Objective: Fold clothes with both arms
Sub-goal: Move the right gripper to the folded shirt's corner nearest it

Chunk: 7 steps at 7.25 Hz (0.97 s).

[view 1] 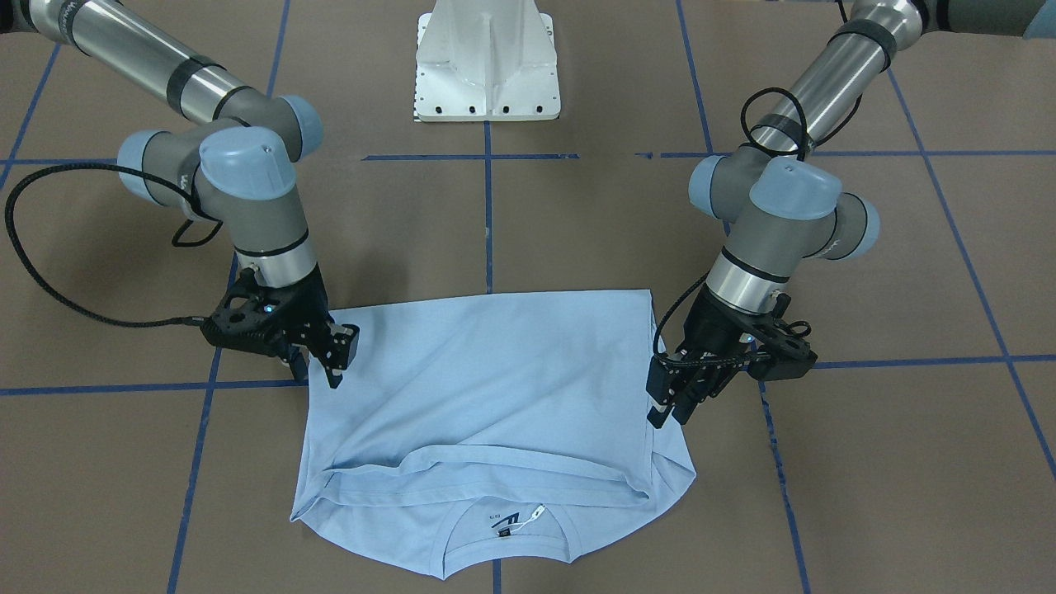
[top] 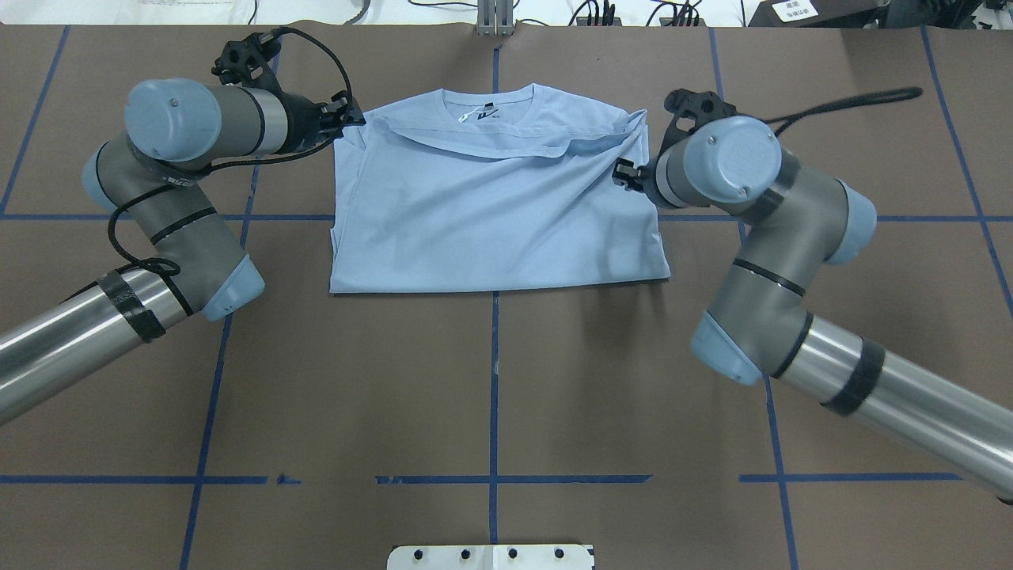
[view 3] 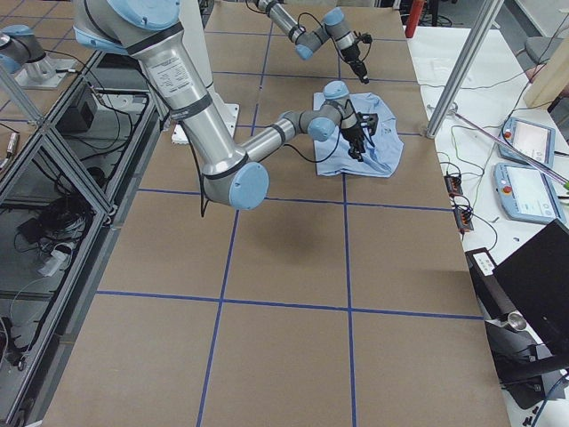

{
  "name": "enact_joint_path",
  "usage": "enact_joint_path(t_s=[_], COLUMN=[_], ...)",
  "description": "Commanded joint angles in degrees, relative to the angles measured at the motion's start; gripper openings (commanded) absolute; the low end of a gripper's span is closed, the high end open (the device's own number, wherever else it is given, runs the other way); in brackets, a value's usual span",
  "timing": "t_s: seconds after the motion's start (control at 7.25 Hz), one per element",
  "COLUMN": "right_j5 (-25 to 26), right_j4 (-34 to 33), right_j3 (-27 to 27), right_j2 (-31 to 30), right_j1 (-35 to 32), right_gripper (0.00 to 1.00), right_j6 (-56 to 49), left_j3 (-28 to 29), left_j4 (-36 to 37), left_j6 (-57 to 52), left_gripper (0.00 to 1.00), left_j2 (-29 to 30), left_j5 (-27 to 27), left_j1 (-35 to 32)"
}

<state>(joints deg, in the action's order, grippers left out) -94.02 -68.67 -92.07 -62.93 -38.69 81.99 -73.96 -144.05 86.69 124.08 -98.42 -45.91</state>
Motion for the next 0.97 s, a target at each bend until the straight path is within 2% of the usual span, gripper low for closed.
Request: enact_joint_path(t_s=[0.0,0.83], right_j5=[0.2,0.3], right_j4=[0.1,0.1], right_j3=[-6.3,-2.7], right_j2=[-6.8,-6.2], right_j1=[3.3,5.7], right_gripper=[0.61,0.63], right_j6=[7.5,10.5], left_j3=[-0.2,-0.2], left_j4=[-0.2,-0.1], left_j6=[2.0,2.2], left_gripper=[0.5,0.52], left_j2=[-0.1,-0.5], left_j5=[-0.1,0.0], left_j1=[0.0,0.0])
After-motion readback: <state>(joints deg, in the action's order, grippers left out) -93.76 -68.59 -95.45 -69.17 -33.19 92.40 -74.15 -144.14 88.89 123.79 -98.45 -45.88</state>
